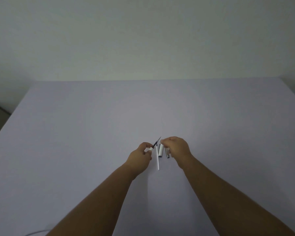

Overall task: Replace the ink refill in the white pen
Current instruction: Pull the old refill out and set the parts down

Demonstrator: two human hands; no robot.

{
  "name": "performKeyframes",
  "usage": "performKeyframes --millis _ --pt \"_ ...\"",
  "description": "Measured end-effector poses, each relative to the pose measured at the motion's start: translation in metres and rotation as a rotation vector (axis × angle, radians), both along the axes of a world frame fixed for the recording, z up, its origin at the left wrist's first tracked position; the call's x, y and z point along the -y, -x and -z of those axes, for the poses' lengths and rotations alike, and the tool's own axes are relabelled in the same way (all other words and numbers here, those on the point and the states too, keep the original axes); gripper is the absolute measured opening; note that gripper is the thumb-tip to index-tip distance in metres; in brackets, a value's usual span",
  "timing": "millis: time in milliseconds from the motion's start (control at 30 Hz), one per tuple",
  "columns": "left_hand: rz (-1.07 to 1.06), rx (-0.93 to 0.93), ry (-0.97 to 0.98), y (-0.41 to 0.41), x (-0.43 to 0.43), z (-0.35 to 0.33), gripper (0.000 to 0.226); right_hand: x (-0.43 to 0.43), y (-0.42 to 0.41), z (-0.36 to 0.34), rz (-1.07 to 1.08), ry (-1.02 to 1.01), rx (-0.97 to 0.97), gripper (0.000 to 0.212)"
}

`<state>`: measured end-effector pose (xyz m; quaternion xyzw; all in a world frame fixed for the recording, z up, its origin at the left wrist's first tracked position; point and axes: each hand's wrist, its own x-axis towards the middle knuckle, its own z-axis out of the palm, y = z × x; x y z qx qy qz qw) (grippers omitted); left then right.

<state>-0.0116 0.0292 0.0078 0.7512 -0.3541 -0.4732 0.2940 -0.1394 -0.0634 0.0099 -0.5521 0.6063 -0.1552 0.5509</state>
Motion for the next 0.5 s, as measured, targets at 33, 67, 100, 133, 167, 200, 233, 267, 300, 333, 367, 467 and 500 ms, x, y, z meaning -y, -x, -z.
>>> performKeyframes --millis 33,67,100,133,167,200,233,267,300,333,367,467,500 --pt "0.004 0.003 0.004 0.001 0.001 -0.001 0.023 -0.001 -0.003 -0.003 -0.007 -0.072 0.04 0.013" --pt "0.012 0.009 0.007 0.003 0.001 -0.002 0.024 -0.002 -0.005 -0.005 -0.026 -0.103 0.064 0.013" --pt "0.018 0.014 0.012 0.004 0.001 -0.003 0.024 -0.003 -0.008 -0.006 -0.033 -0.105 0.086 0.012" --pt "0.018 0.017 0.018 0.004 0.001 -0.004 0.024 -0.003 -0.01 -0.008 -0.016 -0.092 0.103 0.011" --pt "0.014 0.017 0.022 0.004 0.0 -0.004 0.023 -0.002 -0.012 -0.009 0.031 -0.077 0.122 0.011" --pt "0.008 0.017 0.022 0.004 0.0 -0.005 0.023 0.001 -0.012 -0.01 0.103 -0.067 0.149 0.013" --pt "-0.001 0.015 0.017 0.003 -0.002 -0.004 0.023 0.006 -0.01 -0.011 0.183 -0.056 0.176 0.018" --pt "-0.013 0.011 0.01 0.001 -0.003 -0.004 0.023 0.012 -0.007 -0.011 0.245 -0.032 0.18 0.022" --pt "-0.023 0.009 0.0 0.0 -0.004 -0.003 0.023 0.017 -0.002 -0.011 0.263 0.018 0.133 0.026" --pt "-0.031 0.008 -0.011 -0.001 -0.006 -0.002 0.024 0.022 0.004 -0.009 0.226 0.086 0.03 0.029" --pt "-0.038 0.009 -0.021 -0.002 -0.007 0.0 0.025 0.024 0.011 -0.005 0.145 0.148 -0.101 0.031" --pt "-0.049 0.014 -0.043 -0.003 -0.008 0.004 0.024 0.019 0.023 0.007 -0.117 0.209 -0.402 0.025" --pt "-0.049 0.013 -0.051 -0.003 -0.008 0.006 0.024 0.017 0.024 0.013 -0.157 0.202 -0.426 0.021"
